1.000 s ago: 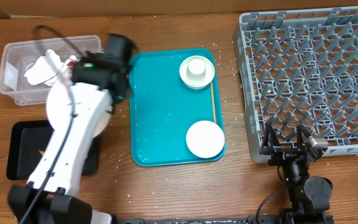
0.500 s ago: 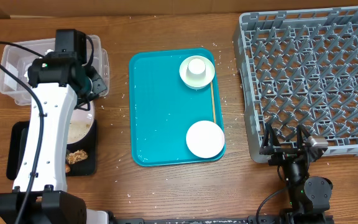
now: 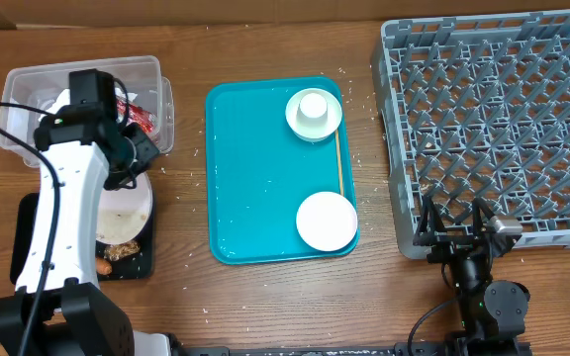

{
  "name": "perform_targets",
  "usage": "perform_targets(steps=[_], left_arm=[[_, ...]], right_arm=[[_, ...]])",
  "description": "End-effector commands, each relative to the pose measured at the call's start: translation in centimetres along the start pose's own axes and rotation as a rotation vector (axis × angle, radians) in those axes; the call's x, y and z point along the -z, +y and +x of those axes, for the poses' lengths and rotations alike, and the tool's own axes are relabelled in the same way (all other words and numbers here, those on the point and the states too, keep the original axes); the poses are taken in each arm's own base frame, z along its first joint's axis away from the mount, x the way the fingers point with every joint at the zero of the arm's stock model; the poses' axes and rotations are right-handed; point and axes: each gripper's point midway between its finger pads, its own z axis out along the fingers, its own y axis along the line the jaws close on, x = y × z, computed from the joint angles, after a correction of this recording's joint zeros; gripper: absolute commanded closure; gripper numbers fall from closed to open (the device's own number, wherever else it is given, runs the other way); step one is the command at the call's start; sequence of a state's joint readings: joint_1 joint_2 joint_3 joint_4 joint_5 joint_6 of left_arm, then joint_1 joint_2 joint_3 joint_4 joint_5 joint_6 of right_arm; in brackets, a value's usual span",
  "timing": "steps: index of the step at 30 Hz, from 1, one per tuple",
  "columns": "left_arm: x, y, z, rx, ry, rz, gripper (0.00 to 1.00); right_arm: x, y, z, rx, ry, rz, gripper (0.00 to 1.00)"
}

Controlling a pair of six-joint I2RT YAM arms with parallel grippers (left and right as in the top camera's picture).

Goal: Sort waste into correct bins and load items into the dishwasher
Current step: 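Carry the plate left over the black tray, then tilt the plate with the left gripper to dump rice onto the black tray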

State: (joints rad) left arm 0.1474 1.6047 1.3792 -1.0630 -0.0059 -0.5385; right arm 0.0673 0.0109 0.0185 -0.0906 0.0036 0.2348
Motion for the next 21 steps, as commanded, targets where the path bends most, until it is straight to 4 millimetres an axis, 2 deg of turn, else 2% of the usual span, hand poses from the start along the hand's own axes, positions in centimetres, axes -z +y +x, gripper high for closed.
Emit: perform_targets(steps=[1, 7, 14, 21], left_arm=[[0.2, 0.1, -0.4, -0.023, 0.023, 0.089, 0.95], [0.7, -0.2, -0.9, 0.0, 0.058, 0.225, 0.96], [1.2, 0.7, -1.5, 0.006, 0.054, 0.264, 0.96], [3.4, 0.7, -1.1, 0.003, 0.025, 0.3, 0.96]], right_arm=[[0.0, 0.1, 0.2, 0.007, 0.0, -0.01, 0.0], [0.0, 0.1, 0.2, 0.007, 0.0, -0.01, 0.0], [0.0, 0.1, 0.2, 0.007, 0.0, -0.01, 0.0], [0.0, 0.1, 0.2, 0.007, 0.0, -0.01, 0.0]])
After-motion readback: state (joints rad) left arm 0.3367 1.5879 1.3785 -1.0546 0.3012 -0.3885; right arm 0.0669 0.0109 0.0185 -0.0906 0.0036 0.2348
